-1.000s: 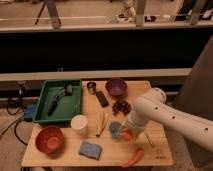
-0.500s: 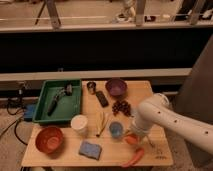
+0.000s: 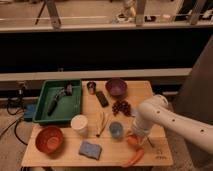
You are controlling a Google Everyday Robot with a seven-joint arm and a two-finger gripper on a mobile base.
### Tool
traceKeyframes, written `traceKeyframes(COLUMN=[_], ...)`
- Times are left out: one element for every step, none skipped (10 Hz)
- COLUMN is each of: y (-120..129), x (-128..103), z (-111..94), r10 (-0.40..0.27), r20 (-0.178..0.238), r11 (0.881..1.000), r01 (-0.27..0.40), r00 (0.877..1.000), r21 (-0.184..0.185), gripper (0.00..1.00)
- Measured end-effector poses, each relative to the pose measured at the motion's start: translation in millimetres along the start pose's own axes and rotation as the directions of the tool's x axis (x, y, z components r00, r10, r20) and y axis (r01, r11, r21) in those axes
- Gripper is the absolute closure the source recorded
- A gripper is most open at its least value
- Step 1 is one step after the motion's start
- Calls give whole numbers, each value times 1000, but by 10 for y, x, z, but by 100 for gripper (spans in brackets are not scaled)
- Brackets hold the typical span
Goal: Place apple in table surface
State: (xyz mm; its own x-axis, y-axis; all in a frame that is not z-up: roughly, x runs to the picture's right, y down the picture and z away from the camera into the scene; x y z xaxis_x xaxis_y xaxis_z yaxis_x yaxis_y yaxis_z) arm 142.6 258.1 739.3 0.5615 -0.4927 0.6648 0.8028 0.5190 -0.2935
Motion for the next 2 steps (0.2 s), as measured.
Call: traceKeyframes(y=[-14, -26], x=[6, 14], z=[10, 23], r10=[-1, -1], r20=[2, 5], r11=[1000, 1000], r01=[1, 1], r00=[1000, 1000], r21=[-1, -3], gripper=[37, 28])
